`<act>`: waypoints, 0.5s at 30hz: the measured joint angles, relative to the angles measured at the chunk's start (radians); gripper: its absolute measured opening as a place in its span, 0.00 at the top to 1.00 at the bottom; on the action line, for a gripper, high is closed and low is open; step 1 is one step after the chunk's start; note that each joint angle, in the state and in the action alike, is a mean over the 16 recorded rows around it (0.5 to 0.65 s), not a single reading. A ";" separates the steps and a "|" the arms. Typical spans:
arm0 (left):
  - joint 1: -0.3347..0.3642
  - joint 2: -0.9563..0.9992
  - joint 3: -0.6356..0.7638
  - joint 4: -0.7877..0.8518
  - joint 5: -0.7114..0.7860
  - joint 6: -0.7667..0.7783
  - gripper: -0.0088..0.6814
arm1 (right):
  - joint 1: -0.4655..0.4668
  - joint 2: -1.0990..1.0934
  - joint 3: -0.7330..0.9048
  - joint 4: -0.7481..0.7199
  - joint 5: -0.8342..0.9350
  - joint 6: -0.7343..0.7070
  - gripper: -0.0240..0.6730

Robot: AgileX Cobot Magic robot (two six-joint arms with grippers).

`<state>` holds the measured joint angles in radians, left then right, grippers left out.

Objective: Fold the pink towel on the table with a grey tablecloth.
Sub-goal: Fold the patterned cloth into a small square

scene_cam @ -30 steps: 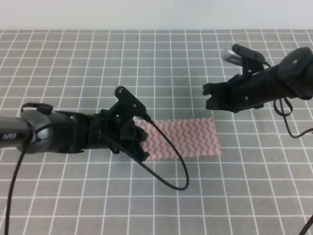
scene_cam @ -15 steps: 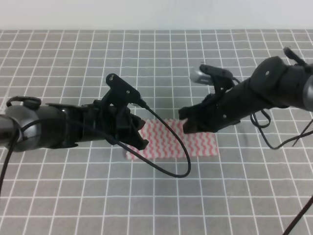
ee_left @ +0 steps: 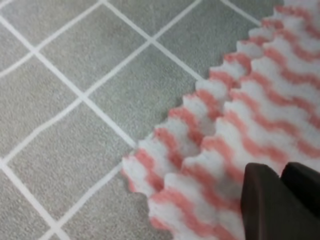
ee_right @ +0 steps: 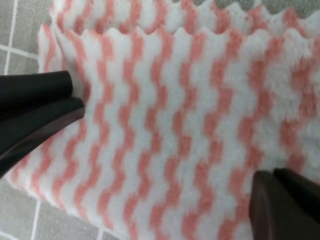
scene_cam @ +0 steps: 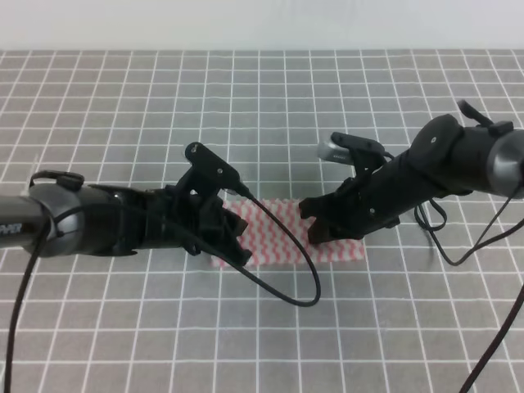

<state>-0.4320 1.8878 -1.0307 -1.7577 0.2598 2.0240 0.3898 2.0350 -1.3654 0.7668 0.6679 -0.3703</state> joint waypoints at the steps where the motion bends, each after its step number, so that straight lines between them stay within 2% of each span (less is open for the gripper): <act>1: 0.000 -0.001 0.000 0.002 0.000 -0.009 0.90 | 0.000 -0.001 -0.002 0.000 0.001 0.000 0.99; 7: 0.004 -0.051 -0.001 0.060 0.022 -0.169 0.93 | -0.001 -0.048 -0.013 -0.065 0.004 0.048 0.99; 15: 0.030 -0.107 -0.001 0.194 0.104 -0.472 0.97 | -0.001 -0.157 0.002 -0.231 0.000 0.174 0.99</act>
<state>-0.4018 1.7807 -1.0316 -1.5636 0.3642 1.5518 0.3884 1.8777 -1.3630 0.5363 0.6677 -0.1967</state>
